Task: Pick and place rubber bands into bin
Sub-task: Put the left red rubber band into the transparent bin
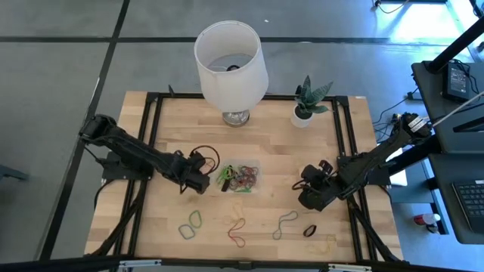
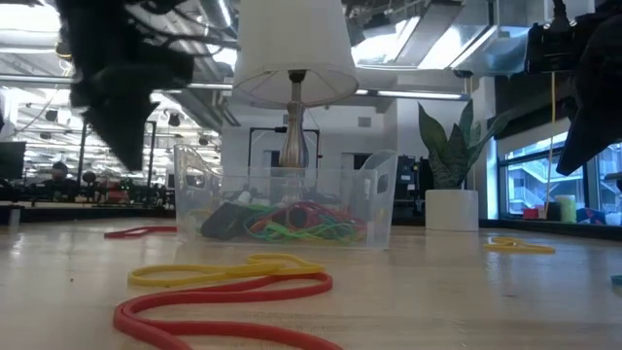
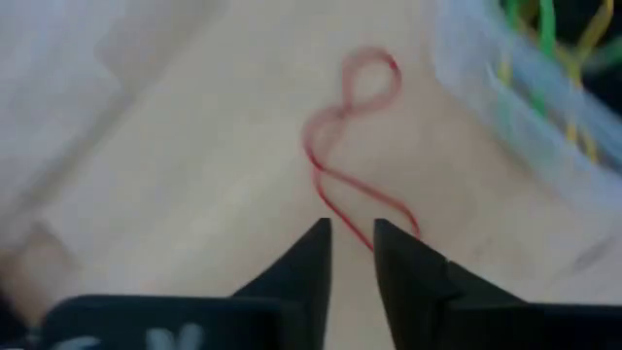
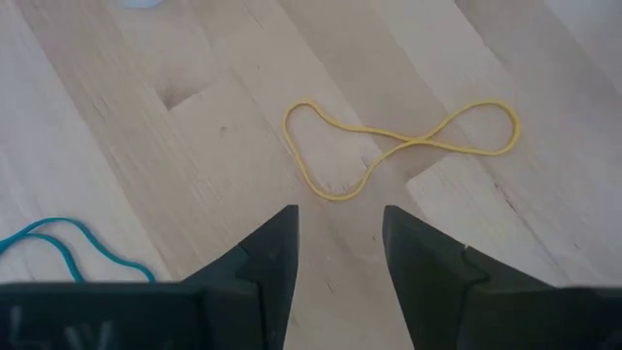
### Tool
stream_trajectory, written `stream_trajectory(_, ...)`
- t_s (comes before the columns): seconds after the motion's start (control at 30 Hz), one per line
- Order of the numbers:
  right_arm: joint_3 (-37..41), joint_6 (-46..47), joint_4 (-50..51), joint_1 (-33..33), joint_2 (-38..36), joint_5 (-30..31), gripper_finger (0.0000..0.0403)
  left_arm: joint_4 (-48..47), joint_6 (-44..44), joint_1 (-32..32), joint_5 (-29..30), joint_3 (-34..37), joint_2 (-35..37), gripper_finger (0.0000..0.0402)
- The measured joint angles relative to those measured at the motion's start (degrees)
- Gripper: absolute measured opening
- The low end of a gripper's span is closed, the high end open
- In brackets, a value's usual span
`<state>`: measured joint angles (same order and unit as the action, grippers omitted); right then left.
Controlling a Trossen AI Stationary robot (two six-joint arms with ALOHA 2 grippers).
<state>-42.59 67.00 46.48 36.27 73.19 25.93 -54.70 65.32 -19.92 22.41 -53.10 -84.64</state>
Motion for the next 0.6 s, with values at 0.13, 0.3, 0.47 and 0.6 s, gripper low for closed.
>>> stream_trajectory(0.13,0.0,0.1,0.0,0.0,0.0,0.0,0.0154,7.2,1.8,-1.1,-3.9,5.0,0.0,0.0124)
stream_trajectory(0.3,0.0,0.2,-1.3,0.0,0.0,0.0,0.0154,21.9,4.9,-2.0,-4.2,12.2,0.1,0.0148)
stream_trajectory(0.47,0.0,0.4,-4.4,0.0,0.0,0.0,0.0154,28.2,4.0,-2.7,-2.8,17.5,0.4,0.0143)
stream_trajectory(0.6,0.0,3.4,-6.1,-0.4,0.0,0.0,0.0154,30.9,2.6,-3.0,-0.1,20.3,0.7,0.0131)
